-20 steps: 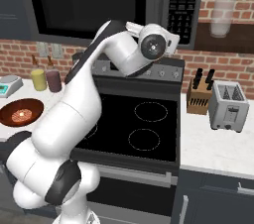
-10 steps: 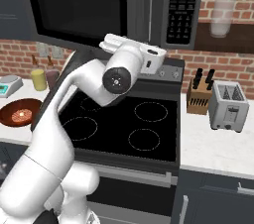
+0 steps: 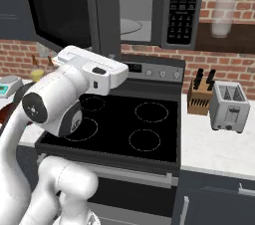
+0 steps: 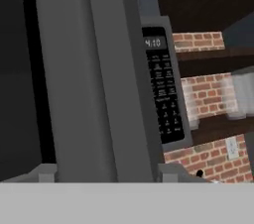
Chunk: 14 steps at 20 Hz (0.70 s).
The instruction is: Open the microwave, place the bowl with waffle inside the microwave, then close the microwave door and turn it on.
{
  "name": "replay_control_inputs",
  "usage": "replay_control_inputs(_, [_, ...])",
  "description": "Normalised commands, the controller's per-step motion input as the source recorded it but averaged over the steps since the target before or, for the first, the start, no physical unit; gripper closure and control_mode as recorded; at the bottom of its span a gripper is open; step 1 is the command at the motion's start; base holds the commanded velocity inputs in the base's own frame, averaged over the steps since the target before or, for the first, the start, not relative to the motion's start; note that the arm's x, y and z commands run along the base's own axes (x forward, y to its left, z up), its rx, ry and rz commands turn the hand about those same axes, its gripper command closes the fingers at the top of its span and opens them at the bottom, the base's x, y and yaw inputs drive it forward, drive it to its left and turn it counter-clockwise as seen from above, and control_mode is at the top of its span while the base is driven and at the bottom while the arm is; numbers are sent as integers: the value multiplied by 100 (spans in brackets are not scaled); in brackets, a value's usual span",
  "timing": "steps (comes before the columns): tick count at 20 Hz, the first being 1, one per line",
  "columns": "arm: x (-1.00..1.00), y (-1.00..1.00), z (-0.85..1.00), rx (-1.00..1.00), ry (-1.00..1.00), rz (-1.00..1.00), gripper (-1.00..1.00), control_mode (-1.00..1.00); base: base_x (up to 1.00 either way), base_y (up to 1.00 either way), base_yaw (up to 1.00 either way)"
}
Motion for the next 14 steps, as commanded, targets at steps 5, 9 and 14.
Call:
replay_control_inputs(5, [-100, 98, -15, -20, 0, -22, 100, -100, 0, 0, 0])
replay_control_inputs(9, [-100, 100, -23, -22, 0, -24, 100, -100, 0, 0, 0])
replay_control_inputs(14, [-54, 82, -28, -16, 0, -24, 100, -100, 0, 0, 0])
